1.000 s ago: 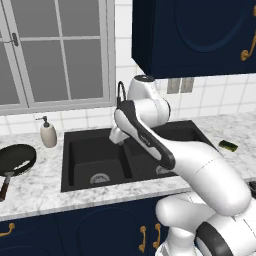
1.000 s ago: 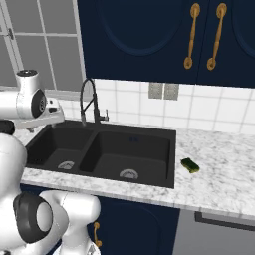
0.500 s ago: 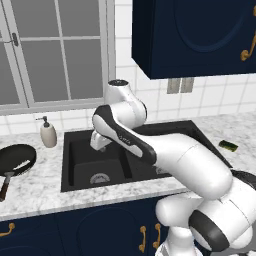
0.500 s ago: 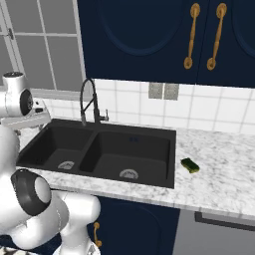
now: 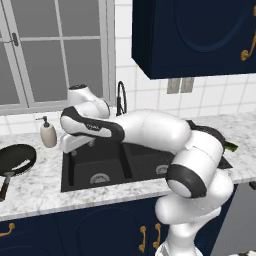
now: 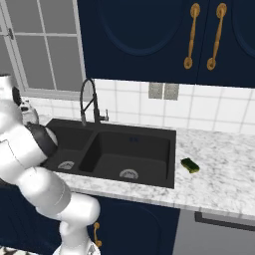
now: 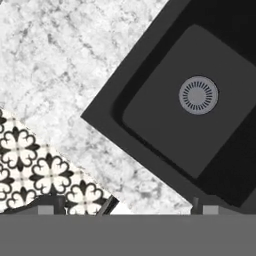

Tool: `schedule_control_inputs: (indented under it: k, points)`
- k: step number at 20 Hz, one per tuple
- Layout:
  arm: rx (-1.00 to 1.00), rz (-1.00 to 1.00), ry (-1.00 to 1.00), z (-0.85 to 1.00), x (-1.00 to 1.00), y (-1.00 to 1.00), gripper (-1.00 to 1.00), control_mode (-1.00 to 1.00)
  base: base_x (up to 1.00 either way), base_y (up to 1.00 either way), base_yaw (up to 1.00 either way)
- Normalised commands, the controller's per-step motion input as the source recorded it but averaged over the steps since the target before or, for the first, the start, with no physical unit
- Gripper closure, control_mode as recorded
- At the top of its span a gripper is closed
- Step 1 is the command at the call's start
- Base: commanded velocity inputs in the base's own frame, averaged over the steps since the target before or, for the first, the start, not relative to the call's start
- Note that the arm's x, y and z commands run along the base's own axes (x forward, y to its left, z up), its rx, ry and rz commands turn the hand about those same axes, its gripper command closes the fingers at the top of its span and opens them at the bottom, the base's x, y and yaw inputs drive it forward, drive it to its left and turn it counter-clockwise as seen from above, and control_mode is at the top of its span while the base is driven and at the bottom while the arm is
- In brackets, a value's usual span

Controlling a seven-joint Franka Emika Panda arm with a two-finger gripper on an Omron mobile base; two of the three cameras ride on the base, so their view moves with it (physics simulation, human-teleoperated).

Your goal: Pick the pan and sponge and place them into the sink. Then turn on the water.

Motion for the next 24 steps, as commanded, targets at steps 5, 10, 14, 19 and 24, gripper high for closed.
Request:
schedule_control_inputs:
  k: [5,10,14,19,24]
  points:
    - [-0.21,-0.04,0.06,-0.27,0.49,1.00,-1.00,-1.00,0.00,0.00,0.00]
    - [-0.01,-0.01,0.00,-0.01,0.00,0.13,-1.00,-1.00,0.00,0.00,0.00]
    - [0.00,-0.03,-0.03,-0.12,0.00,0.44,-1.00,-1.00,0.00,0.00,0.00]
    - [0.06,-0.13,-0.13,-0.23,-0.01,0.42,-1.00,-1.00,0.00,0.00,0.00]
    - [0.15,-0.18,-0.06,-0.20,0.00,0.29,-1.00,-1.00,0.00,0.00,0.00]
